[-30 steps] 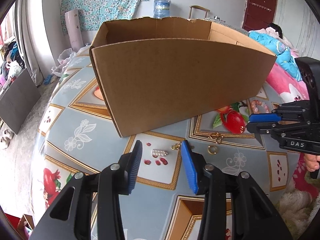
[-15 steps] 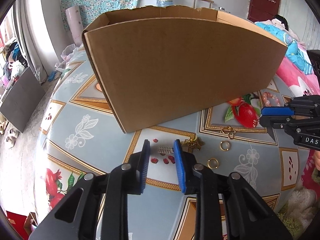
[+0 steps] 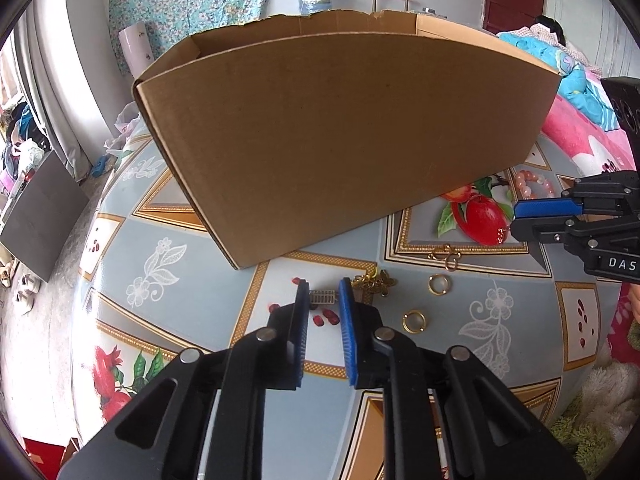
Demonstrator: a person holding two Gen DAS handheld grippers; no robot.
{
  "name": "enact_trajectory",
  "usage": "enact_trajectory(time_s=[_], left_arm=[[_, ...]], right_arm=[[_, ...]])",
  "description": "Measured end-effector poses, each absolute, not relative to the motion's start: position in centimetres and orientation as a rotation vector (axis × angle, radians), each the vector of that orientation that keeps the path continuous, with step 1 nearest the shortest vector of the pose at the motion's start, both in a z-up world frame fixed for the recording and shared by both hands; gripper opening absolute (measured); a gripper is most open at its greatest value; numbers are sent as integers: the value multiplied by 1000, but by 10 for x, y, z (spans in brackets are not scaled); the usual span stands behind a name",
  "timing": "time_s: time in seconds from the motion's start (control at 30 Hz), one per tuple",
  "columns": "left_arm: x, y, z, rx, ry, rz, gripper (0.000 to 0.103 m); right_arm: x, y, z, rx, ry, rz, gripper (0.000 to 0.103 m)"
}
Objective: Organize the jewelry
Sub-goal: 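Carry the silver clip in the right tool over the cardboard box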
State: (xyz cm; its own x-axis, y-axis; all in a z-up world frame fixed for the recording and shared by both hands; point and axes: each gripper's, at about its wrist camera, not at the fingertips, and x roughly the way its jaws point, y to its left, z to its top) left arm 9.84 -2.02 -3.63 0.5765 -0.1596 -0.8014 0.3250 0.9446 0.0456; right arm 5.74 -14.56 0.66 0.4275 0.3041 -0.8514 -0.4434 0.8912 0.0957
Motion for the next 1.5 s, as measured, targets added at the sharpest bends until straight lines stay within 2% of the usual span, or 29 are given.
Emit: enact_trajectory(time_s=[0.37,0.73,0.93,1.2,1.4,1.5], left_arm=[[89,-16,-30,188,894,-291,14],[73,-9,-2,168,824,-281,14],[61,-4,29,143,752,-309,14],[60,-17,90,130,593,-421,14],[91,-46,119,163,527,-476,14],[125,-62,118,174,559,-488,14]], right_arm=[[57,-148,11,-132,1032,465,16],[44,-150,36,-118,971,456,16],[34,-152,63,-107,898,467,16],[27,-154,129,-100,719,511,16],[49,-156,165,-75,593,549,16],[79,-157,161,-42,617,537,16]])
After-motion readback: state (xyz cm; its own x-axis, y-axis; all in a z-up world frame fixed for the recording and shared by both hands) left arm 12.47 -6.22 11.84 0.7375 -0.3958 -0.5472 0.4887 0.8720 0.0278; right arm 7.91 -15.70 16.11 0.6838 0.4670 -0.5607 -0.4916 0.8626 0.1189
